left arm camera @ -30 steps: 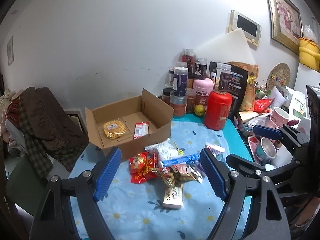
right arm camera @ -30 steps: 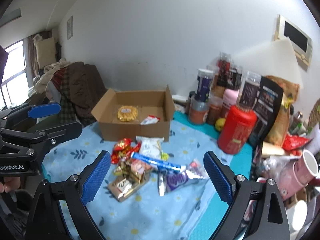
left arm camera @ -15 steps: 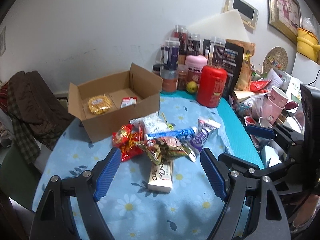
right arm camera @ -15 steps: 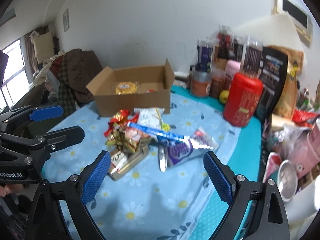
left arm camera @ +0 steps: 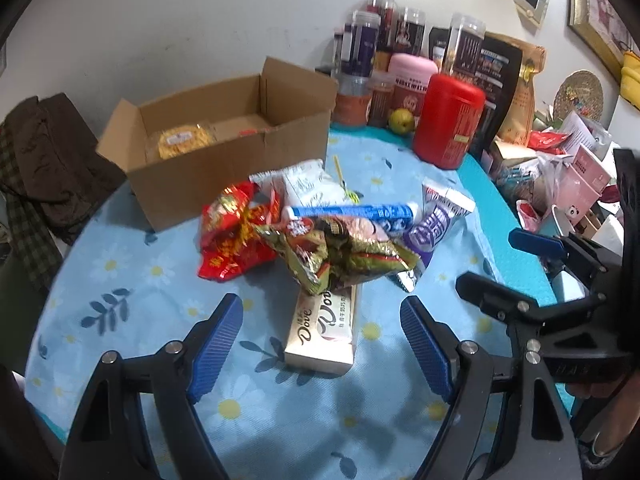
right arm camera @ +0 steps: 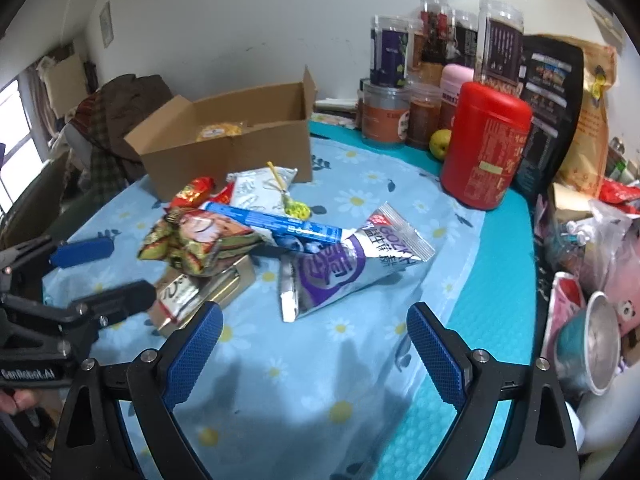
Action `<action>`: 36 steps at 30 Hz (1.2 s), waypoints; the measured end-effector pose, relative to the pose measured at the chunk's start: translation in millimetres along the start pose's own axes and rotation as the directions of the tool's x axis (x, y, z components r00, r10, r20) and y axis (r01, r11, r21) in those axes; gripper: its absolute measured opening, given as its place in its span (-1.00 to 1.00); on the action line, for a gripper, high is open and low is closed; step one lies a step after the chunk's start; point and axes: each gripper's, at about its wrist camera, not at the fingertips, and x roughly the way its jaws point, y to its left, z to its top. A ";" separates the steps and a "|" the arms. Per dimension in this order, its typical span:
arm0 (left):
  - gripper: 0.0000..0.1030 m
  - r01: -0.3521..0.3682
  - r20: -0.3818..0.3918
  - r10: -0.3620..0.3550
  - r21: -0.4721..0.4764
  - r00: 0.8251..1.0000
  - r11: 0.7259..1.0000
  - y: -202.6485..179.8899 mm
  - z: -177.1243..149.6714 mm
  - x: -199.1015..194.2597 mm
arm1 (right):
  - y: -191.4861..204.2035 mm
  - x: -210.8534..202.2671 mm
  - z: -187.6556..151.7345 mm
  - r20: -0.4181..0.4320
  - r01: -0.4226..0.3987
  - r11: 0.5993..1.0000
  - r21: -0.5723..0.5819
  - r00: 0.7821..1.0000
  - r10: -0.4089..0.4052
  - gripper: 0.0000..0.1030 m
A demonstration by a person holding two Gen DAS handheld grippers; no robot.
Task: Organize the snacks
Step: 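Withdraw both tools from the box back over the snack pile, then grasp the Dove chocolate box with the left tool while the right tool grasps the GOZKH bag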
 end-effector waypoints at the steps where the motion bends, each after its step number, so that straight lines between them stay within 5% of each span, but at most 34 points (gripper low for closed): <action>1: 0.58 -0.004 -0.008 0.004 0.003 1.000 1.000 -0.9 -0.5 5.1 | -2.0 3.2 0.8 -0.008 -0.006 1.000 0.011 1.000 0.006 0.84; 7: 0.54 -0.040 -0.060 0.041 0.018 0.997 0.999 -0.8 -0.3 32.3 | -19.2 31.2 11.2 -0.063 -0.020 0.996 0.082 0.998 0.025 0.83; 15: 0.11 0.007 -0.100 -0.007 0.006 0.995 1.000 3.0 4.1 50.0 | -41.6 66.3 31.7 -0.107 -0.072 0.971 0.230 0.989 0.099 0.78; 18: 0.02 0.019 -0.105 -0.017 0.017 0.994 1.000 1.3 5.5 52.7 | -49.7 79.6 35.4 -0.118 -0.102 0.951 0.292 0.983 0.142 0.63; 22: -0.15 0.032 -0.124 -0.030 0.014 0.992 0.999 -0.7 5.8 57.1 | -53.7 90.5 33.2 -0.147 -0.064 0.953 0.297 0.983 0.112 -0.17; 26: -0.19 0.053 -0.145 -0.054 -0.006 0.988 0.999 1.9 4.5 54.8 | -58.4 84.6 28.0 -0.144 -0.103 0.943 0.318 0.977 0.156 -0.33; 36: -0.20 0.092 -0.179 -0.095 -0.027 0.979 0.995 -5.1 -19.5 29.9 | -42.5 47.8 -2.2 -0.198 -0.137 0.961 0.242 0.962 0.187 -0.36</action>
